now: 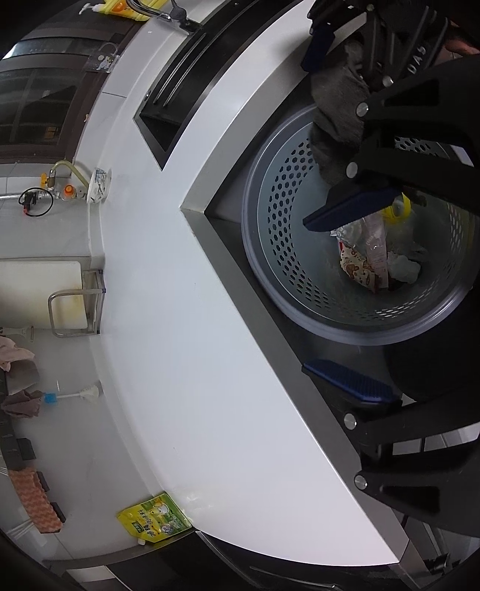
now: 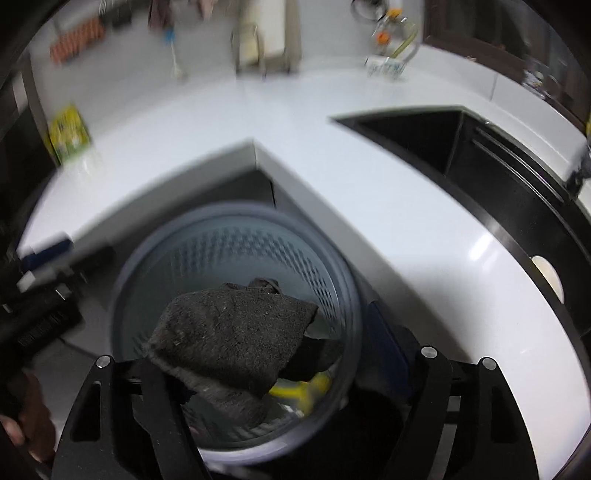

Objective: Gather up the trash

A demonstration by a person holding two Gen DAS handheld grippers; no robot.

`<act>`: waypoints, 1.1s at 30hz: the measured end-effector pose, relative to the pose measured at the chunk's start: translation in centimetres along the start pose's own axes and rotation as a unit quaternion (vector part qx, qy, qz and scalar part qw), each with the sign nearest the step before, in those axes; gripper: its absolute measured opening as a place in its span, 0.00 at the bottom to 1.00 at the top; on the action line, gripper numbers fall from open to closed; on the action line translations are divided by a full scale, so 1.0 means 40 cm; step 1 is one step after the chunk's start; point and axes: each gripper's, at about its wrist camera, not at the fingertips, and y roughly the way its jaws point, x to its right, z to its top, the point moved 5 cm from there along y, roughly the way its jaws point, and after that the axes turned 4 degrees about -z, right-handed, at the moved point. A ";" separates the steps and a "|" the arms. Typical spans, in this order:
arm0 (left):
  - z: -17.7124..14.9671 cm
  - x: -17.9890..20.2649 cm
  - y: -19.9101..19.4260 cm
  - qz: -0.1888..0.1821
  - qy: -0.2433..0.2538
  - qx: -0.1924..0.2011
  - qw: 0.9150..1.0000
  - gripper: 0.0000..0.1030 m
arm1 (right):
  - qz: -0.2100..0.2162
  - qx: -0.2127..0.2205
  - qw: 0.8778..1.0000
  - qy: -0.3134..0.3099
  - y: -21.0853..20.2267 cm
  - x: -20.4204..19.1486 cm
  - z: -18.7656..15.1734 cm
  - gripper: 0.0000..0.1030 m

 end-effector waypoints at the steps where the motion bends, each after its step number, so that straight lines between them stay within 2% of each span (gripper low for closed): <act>1: 0.000 0.000 0.000 0.001 0.000 0.000 1.000 0.68 | 0.007 -0.013 1.000 -0.001 0.004 -0.003 -0.001 0.72; 6: 0.000 -0.002 -0.001 0.002 0.000 0.001 1.000 0.69 | 0.022 -0.047 0.999 -0.005 0.008 -0.001 0.002 0.72; 9: 0.001 -0.003 -0.001 0.003 -0.001 0.002 1.000 0.69 | 0.024 -0.082 0.996 -0.028 0.019 -0.003 0.007 0.72; 14: 0.002 -0.006 -0.006 0.001 -0.003 0.004 1.000 0.69 | 0.011 -0.114 0.990 -0.076 0.032 -0.021 0.010 0.72; 16: 0.004 -0.010 -0.010 0.002 -0.005 0.006 1.000 0.69 | 0.038 -0.091 0.992 -0.084 0.024 -0.036 0.017 0.74; 18: 0.007 -0.017 -0.013 0.002 -0.010 0.008 1.000 0.69 | -0.001 -0.094 0.993 -0.075 0.040 -0.024 0.014 0.75; 21: 0.010 -0.028 -0.017 0.005 -0.013 0.011 1.000 0.69 | 0.060 -0.042 0.995 -0.064 -0.006 -0.040 0.023 0.76; 22: 0.011 -0.031 -0.017 0.006 -0.014 0.011 1.000 0.69 | 0.031 -0.027 0.997 -0.070 -0.016 -0.038 0.026 0.76; 24: 0.014 -0.034 -0.016 0.004 -0.017 0.010 1.000 0.69 | -0.028 -0.024 0.995 -0.096 -0.015 -0.036 0.033 0.76; 27: 0.013 -0.035 -0.017 0.004 -0.017 0.011 1.000 0.69 | 0.029 -0.001 0.997 -0.078 -0.048 -0.041 0.038 0.76; 33: 0.015 -0.036 -0.026 0.003 -0.019 0.016 1.000 0.73 | 0.030 0.009 0.998 -0.053 -0.058 -0.022 0.042 0.76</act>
